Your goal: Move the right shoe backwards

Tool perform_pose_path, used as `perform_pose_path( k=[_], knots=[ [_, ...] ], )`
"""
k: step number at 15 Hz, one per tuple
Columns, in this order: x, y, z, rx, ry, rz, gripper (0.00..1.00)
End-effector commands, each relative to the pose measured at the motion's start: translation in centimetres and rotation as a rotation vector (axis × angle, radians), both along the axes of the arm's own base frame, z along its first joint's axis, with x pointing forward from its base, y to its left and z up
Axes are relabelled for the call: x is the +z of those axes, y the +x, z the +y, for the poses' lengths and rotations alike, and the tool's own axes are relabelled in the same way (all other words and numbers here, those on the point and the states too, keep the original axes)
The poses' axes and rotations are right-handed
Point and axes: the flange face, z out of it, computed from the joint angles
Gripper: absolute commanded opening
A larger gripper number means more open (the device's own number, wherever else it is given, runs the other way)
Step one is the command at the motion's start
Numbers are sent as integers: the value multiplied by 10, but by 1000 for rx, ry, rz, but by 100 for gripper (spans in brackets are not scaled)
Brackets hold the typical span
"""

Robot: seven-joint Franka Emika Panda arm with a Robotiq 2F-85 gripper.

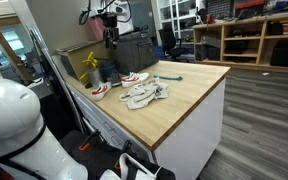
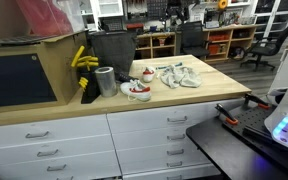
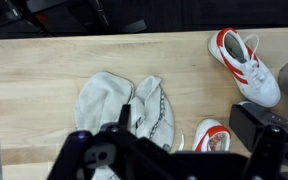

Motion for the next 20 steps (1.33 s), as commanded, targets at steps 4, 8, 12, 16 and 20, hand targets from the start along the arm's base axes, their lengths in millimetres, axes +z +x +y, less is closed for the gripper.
perform_pose_path(
  k=[4, 8, 12, 16, 20],
  knots=[
    [-22, 59, 7, -107, -88, -30, 100],
    [-54, 84, 20, -127, -136, -26, 100],
    [-95, 103, 43, -117, -183, -25, 100],
    [-132, 122, 66, -109, -209, -38, 100],
    [-170, 142, 87, -96, -221, -60, 100]
  ],
)
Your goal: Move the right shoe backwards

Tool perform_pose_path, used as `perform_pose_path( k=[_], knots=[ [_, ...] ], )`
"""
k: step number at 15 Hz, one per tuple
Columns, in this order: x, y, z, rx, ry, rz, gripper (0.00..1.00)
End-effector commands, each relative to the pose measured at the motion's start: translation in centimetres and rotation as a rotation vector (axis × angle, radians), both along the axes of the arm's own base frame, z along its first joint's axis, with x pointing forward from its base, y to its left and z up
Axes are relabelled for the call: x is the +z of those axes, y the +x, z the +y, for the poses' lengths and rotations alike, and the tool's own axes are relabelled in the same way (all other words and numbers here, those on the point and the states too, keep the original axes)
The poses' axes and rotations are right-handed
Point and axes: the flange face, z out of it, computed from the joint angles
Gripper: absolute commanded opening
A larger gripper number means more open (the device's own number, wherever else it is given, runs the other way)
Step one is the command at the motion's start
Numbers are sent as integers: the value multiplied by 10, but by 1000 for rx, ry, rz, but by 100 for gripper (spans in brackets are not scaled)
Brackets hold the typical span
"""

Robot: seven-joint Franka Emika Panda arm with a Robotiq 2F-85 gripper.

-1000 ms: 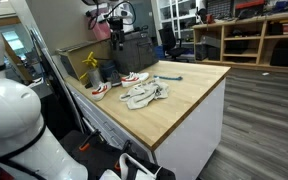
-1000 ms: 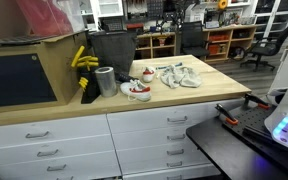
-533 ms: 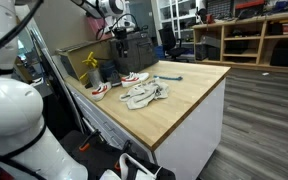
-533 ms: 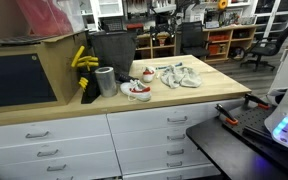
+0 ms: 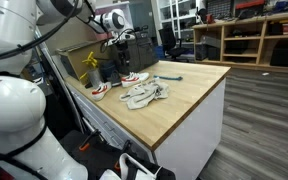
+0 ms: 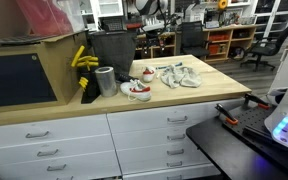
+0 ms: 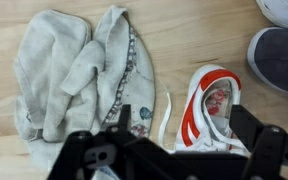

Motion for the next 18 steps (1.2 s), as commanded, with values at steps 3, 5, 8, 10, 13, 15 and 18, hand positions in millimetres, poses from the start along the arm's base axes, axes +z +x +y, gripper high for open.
perform_pose_path(
  k=[3, 5, 8, 10, 13, 15, 18],
  knots=[
    [-48, 31, 21, -6, -30, -41, 100],
    [-65, 38, 22, -7, -34, -43, 100],
    [-86, 46, 22, -7, -44, -43, 100],
    [-92, 48, 24, -13, -39, -37, 100],
    [-95, 53, 27, -11, -34, -36, 100],
    [-96, 54, 28, -12, -34, -33, 100],
    [-84, 55, 32, -6, -17, -26, 100]
  ],
)
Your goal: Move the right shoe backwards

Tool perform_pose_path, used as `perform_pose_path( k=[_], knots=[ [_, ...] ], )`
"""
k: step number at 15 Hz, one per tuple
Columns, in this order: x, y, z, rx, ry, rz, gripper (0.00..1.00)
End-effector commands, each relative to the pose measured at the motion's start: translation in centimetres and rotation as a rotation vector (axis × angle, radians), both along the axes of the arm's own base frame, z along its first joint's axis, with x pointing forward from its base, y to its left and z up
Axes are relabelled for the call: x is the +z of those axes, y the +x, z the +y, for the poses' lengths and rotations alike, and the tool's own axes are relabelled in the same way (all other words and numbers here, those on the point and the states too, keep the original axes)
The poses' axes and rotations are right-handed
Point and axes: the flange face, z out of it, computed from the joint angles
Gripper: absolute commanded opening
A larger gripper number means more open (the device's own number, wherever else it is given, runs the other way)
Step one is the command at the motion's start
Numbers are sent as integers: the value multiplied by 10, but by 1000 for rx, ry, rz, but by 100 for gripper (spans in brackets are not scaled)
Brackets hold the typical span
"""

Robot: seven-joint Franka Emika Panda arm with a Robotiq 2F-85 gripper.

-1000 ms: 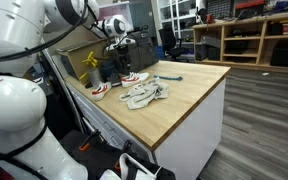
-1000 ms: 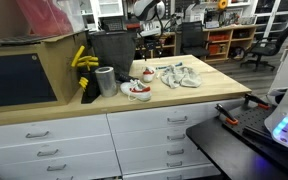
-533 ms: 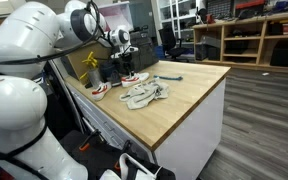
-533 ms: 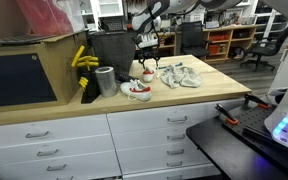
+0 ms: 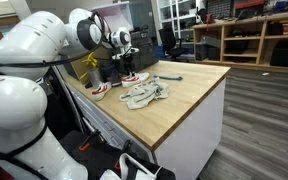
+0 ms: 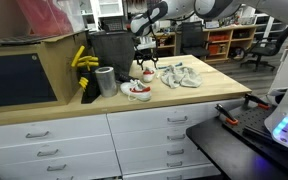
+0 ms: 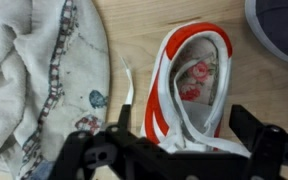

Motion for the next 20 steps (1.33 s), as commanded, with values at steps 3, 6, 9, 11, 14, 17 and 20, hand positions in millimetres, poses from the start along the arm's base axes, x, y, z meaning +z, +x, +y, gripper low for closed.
perform_pose_path(
  k=[3, 6, 9, 11, 14, 17, 20],
  knots=[
    [43, 0, 11, 6, 15, 3, 100],
    [53, -8, 8, 7, 1, 50, 100],
    [53, -14, -2, -4, -18, 97, 100],
    [45, -16, -11, -11, -31, 122, 100],
    [27, -18, -23, -18, -57, 146, 100],
    [3, -23, -26, -11, -73, 170, 100],
    [-17, -32, -23, 4, -80, 198, 100]
  ],
)
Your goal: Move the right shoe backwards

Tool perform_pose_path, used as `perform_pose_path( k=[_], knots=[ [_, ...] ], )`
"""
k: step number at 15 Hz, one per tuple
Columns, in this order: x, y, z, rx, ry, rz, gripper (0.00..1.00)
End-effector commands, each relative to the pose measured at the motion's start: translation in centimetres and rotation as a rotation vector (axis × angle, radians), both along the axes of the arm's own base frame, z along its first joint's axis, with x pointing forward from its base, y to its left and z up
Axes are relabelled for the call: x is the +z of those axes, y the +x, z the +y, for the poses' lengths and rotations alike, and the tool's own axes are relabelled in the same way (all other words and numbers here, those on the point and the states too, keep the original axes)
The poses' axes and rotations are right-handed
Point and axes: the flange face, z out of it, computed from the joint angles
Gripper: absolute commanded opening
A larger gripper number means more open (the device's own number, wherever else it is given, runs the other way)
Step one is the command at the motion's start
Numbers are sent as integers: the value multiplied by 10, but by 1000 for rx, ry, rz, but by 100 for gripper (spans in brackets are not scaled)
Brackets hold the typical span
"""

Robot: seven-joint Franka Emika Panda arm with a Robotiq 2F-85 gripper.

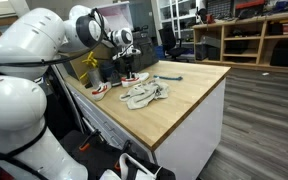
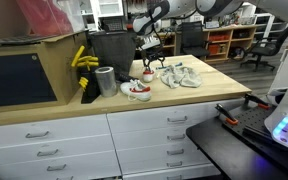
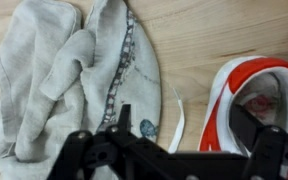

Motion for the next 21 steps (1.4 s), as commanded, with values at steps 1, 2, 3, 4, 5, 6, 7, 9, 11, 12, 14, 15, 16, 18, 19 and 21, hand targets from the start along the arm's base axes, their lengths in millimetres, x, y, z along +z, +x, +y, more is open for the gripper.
perform_pose_path(
  k=[1, 2, 3, 4, 5, 6, 7, 9, 11, 12, 14, 15, 16, 18, 19, 21],
  knots=[
    [-15, -12, 5, 33, -21, 15, 100],
    [-18, -13, 7, 39, -21, 9, 100],
    [-19, -14, 8, 41, -17, 5, 100],
    [-20, -14, 9, 43, -16, 0, 100],
    [-22, -15, 10, 48, -18, -2, 100],
    [-25, -16, 10, 49, -17, -3, 100],
    [-25, -16, 10, 50, -16, -4, 100],
    [-28, -18, 9, 52, -15, -6, 100],
    [-25, -19, 9, 51, -8, -6, 74],
    [-22, -19, 8, 50, -3, -10, 68],
    [-13, -19, 11, 51, 8, -22, 52],
    [-8, -18, 12, 52, 11, -28, 44],
    [-3, -18, 12, 52, 16, -33, 36],
    [8, -18, 14, 52, 26, -44, 21],
    [14, -17, 15, 53, 29, -52, 14],
    [25, -17, 17, 56, 37, -65, 1]
  ],
)
